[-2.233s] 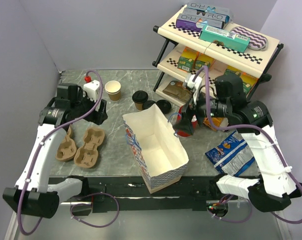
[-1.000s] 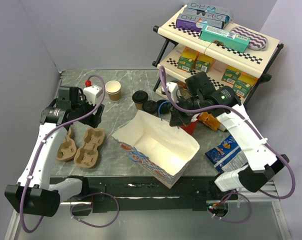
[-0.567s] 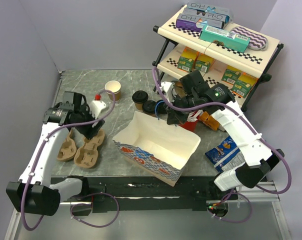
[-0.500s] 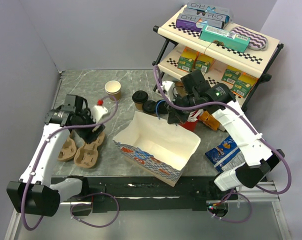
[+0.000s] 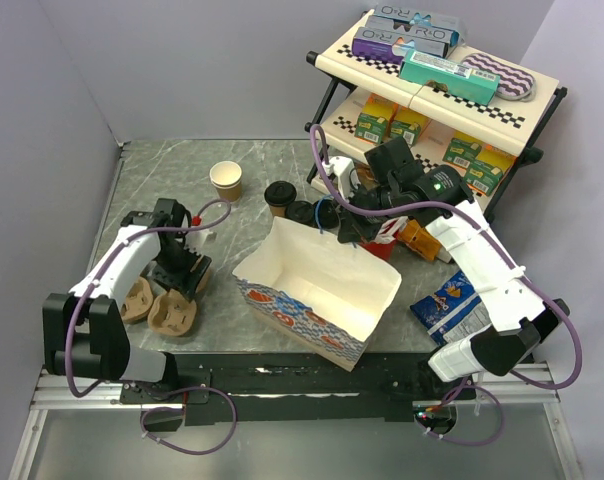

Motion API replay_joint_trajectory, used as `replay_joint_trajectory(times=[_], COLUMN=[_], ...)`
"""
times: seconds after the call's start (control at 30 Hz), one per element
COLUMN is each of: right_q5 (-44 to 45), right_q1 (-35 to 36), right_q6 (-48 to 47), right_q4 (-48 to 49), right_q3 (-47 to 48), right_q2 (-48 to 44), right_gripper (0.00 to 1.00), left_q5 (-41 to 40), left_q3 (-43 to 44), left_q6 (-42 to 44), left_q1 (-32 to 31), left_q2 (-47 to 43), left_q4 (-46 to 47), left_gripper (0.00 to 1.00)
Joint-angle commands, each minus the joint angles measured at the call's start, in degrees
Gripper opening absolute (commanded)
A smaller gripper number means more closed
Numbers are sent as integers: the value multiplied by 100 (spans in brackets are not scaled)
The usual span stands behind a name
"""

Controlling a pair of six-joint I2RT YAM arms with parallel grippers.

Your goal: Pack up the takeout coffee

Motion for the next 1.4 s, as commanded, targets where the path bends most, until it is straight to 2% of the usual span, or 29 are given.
replay_joint_trajectory(times=[0.0, 0.57, 0.7, 1.03, 1.37], right_q5=[126, 99, 126, 91, 73], right_q1=[-23, -23, -23, -23, -23], right_q6=[143, 222, 213, 222, 204], right_q4=[92, 162, 188, 232, 241], right_q3=[59, 85, 32, 23, 50], right_q2=[-120, -85, -94, -50, -23], right_gripper=[0, 0, 0, 0, 0], left_q5=[-352, -641, -669, -783, -757], left_q3=[-86, -165, -218, -394, -297], left_q6=[-737, -1177, -1168, -1151, -1212], left_q1=[9, 9, 9, 9, 9], left_q2=[-62, 386, 465, 509, 737], left_q4=[327, 1180, 1102, 1066, 1180], left_gripper=[70, 61, 56, 56, 52])
